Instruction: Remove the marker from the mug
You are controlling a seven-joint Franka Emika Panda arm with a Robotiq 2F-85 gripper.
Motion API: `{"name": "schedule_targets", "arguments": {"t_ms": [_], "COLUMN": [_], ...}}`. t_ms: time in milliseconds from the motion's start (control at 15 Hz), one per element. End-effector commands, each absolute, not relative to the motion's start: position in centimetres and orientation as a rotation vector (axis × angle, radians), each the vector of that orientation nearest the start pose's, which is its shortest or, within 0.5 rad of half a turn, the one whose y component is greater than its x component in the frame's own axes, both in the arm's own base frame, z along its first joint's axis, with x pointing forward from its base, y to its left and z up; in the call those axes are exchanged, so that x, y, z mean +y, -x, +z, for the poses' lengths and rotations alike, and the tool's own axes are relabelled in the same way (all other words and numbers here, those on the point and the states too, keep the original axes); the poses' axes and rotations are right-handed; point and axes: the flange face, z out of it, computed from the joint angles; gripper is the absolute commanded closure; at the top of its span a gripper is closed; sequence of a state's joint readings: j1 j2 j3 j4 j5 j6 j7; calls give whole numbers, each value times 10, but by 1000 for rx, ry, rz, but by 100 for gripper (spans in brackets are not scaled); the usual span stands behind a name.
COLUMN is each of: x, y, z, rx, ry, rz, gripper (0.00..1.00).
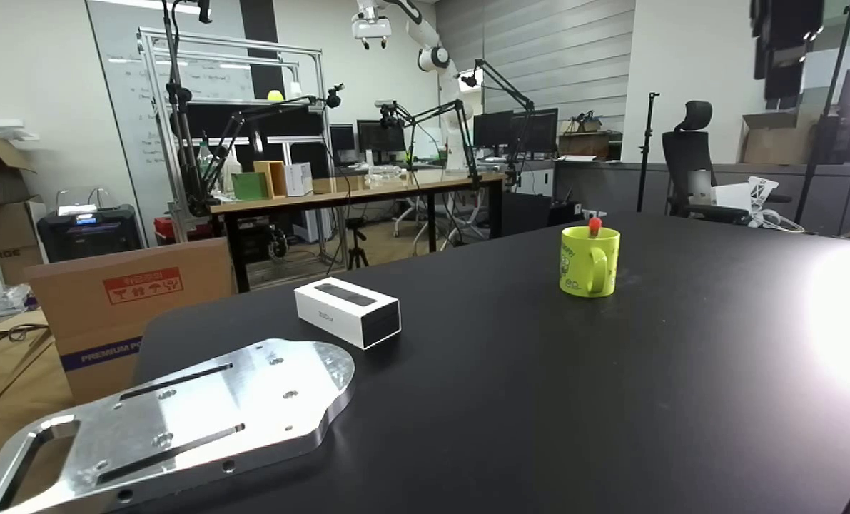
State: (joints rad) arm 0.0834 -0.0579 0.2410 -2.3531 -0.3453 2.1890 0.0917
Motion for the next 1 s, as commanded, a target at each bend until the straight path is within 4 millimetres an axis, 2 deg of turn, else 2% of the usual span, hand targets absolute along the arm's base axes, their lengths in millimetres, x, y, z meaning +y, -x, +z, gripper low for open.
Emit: {"name": "schedule_targets", "arguments": {"t_ms": [0, 267, 333, 400, 467, 600, 933], "x": [150, 158, 158, 159, 154, 156, 156], "y": [-506, -530, -535, -539, -524, -531, -536], "z": [323, 291, 284, 279, 284, 274, 274], "rx": [-1025, -1243, -1258, -1159, -1227, -1216, -1208], "ry": [3400, 3440, 3453, 3471, 3427, 3433, 3438], "rz": [103, 101, 124, 194, 150, 192, 202], "gripper": [0, 0, 0, 0, 0, 0, 0]}}
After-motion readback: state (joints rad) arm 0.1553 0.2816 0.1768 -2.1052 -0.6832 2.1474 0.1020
